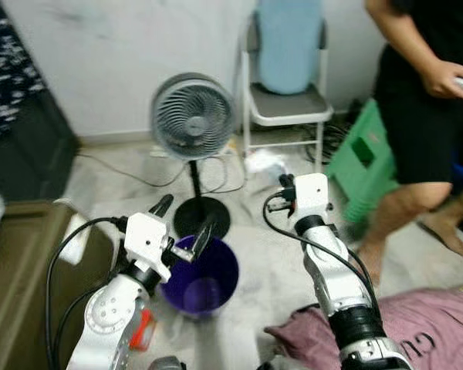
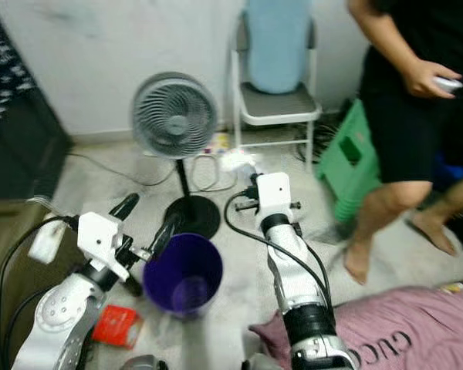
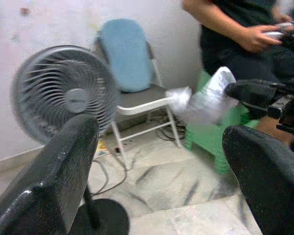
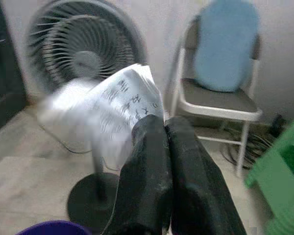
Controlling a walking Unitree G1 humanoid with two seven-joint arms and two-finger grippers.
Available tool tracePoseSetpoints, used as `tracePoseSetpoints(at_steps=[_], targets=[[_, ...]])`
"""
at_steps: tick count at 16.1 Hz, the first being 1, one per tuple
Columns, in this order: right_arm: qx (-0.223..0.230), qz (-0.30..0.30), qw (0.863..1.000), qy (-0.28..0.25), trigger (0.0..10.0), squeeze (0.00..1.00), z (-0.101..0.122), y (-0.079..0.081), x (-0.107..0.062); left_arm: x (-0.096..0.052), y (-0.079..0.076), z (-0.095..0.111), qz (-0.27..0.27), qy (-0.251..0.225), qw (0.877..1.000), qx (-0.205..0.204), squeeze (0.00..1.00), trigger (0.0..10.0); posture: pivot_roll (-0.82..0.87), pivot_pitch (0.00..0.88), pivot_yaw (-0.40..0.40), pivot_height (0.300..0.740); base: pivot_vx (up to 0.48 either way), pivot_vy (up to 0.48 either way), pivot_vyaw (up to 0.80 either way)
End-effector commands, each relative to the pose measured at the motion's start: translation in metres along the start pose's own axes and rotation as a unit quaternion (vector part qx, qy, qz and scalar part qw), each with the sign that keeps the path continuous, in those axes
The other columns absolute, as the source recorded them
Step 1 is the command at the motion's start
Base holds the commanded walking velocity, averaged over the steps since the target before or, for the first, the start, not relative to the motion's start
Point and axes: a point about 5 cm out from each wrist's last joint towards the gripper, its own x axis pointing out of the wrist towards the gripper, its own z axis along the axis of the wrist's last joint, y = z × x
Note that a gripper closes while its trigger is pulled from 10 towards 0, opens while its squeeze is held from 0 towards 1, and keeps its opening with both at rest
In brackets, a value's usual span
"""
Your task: Clean up the room
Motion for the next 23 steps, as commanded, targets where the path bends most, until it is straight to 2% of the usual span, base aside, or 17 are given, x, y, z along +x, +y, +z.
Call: tracePoseSetpoints(at_steps=[1, 5, 12, 14, 16, 18, 22, 23], targets=[[0.004, 0.007, 1.000, -0.014, 10.0, 0.00, 0.007, 0.003, 0.003, -0.003, 0.003, -0.002, 0.008, 0.008, 1.000, 0.008, 0.00, 10.0, 0.02, 0.084, 0.013, 0.740, 0.000, 0.000, 0.80], [0.010, 0.008, 1.000, -0.014, 10.0, 0.00, 0.007, 0.005, 0.003, -0.004, 0.003, -0.002, 0.005, 0.007, 1.000, 0.010, 0.00, 10.0, 0.03, 0.087, 0.010, 0.740, 0.000, 0.000, 0.67], [0.005, -0.008, 1.000, -0.008, 10.0, 0.00, 0.005, 0.002, 0.005, -0.003, 0.003, 0.000, -0.015, 0.004, 1.000, 0.022, 0.00, 10.0, 0.03, 0.082, 0.007, 0.740, 0.000, 0.000, 0.00], [-0.009, -0.029, 1.000, 0.007, 10.0, 0.00, 0.000, -0.004, 0.003, -0.003, 0.004, 0.000, -0.017, 0.004, 1.000, 0.026, 0.00, 10.0, 0.03, 0.082, 0.009, 0.740, 0.000, 0.000, 0.00], [0.000, -0.067, 0.996, 0.051, 10.0, 0.00, -0.012, -0.012, 0.000, -0.005, 0.004, 0.001, -0.018, 0.001, 0.999, 0.028, 0.00, 10.0, 0.03, 0.089, 0.012, 0.740, 0.000, 0.000, 0.00], [0.014, -0.084, 0.992, 0.095, 10.0, 0.00, -0.027, -0.017, -0.005, -0.017, 0.004, 0.002, -0.033, 0.008, 0.999, 0.032, 0.00, 10.0, 0.05, 0.120, 0.020, 0.740, 0.000, 0.000, 0.00], [0.006, -0.118, 0.986, 0.119, 10.0, 0.00, -0.036, -0.023, -0.010, -0.043, 0.006, 0.007, -0.050, 0.036, 0.997, 0.041, 0.00, 10.0, 0.10, 0.207, 0.054, 0.740, 0.000, 0.000, 0.00], [0.006, -0.128, 0.985, 0.119, 10.0, 0.00, -0.036, -0.026, -0.009, -0.045, 0.005, 0.008, -0.057, 0.041, 0.997, 0.042, 0.00, 10.0, 0.11, 0.212, 0.057, 0.740, 0.000, 0.000, 0.00]])
